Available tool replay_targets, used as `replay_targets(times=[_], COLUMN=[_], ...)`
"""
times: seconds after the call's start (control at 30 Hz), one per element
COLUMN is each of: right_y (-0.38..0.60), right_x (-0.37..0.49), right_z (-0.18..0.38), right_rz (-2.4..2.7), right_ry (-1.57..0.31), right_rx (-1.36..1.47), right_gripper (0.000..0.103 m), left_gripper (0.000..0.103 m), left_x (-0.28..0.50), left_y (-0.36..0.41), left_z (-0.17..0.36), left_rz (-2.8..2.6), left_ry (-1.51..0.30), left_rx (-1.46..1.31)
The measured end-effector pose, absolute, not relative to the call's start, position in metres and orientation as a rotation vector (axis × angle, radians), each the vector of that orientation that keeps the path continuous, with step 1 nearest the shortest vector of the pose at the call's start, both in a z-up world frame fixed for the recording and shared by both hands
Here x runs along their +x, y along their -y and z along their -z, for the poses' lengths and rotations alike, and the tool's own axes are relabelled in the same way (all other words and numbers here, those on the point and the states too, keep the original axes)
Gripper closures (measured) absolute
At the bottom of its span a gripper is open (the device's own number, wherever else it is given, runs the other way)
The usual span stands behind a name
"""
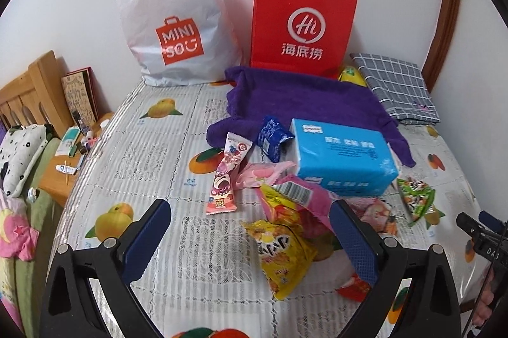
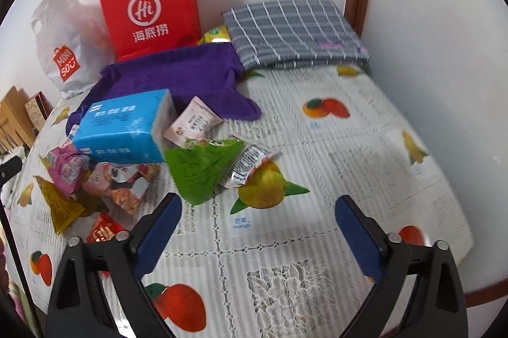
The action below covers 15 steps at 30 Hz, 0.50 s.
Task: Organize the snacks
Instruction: 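Grasp the yellow chip bag with the left gripper while the right grasps the white-red packet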
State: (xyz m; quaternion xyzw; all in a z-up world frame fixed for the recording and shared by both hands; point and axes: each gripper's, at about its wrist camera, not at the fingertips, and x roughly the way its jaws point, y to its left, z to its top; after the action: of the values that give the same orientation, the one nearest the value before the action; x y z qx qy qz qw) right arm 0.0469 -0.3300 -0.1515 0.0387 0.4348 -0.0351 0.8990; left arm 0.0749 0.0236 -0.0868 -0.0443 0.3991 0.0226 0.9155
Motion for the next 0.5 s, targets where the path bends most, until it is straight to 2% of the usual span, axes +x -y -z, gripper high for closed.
replay_targets(times=[0.37,0.5], right_y=[0.345,0.344], right_x=[0.096,0.108], right_z=[0.198,0.206], right_rz=[0.063,0.044], right_ry=[-0.978,-0.992], right_rx=[0.13,0.142], right_gripper=[0.025,0.026], left_gripper=[0.003,0.004], left_x=[0.095,0.099], left_y=[-0.042,-0.046], left_z=[0.108,0.112], left_rz=[-0.029,-0.042], left_ry=[-0.884,-0.893], left_rx=[-0.147,-0.148])
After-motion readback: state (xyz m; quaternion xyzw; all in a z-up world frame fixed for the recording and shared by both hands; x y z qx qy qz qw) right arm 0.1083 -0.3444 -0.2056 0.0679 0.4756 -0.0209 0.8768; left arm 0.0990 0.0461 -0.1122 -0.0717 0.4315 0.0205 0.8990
